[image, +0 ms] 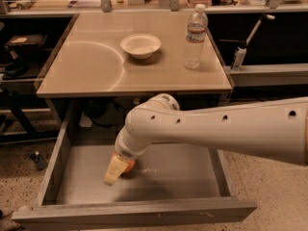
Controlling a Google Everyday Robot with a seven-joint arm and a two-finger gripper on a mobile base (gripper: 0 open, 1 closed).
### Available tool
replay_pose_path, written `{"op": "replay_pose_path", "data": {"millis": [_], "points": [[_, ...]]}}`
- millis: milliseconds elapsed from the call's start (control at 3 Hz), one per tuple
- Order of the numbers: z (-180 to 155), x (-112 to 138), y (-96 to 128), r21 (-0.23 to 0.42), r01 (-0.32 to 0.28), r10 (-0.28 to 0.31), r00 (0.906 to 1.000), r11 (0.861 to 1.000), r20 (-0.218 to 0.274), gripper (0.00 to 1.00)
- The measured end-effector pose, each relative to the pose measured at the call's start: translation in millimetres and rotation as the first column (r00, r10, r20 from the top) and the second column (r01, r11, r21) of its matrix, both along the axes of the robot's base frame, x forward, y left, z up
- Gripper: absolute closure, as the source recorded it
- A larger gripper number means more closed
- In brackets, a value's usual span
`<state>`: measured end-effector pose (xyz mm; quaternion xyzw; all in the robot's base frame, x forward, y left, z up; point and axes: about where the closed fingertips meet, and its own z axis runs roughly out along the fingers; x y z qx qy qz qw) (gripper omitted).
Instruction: Pick orange from top drawer and place on counter
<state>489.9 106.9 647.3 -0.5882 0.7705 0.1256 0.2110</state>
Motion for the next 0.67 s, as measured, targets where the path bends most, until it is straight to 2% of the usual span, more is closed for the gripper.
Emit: {"op": "replay_pose_path", "data": {"millis": [667], "points": [[-19.4,-3.3,22.4,0.028,-0.027,0.028,0.9996,0.999,-0.011,0.00]]}}
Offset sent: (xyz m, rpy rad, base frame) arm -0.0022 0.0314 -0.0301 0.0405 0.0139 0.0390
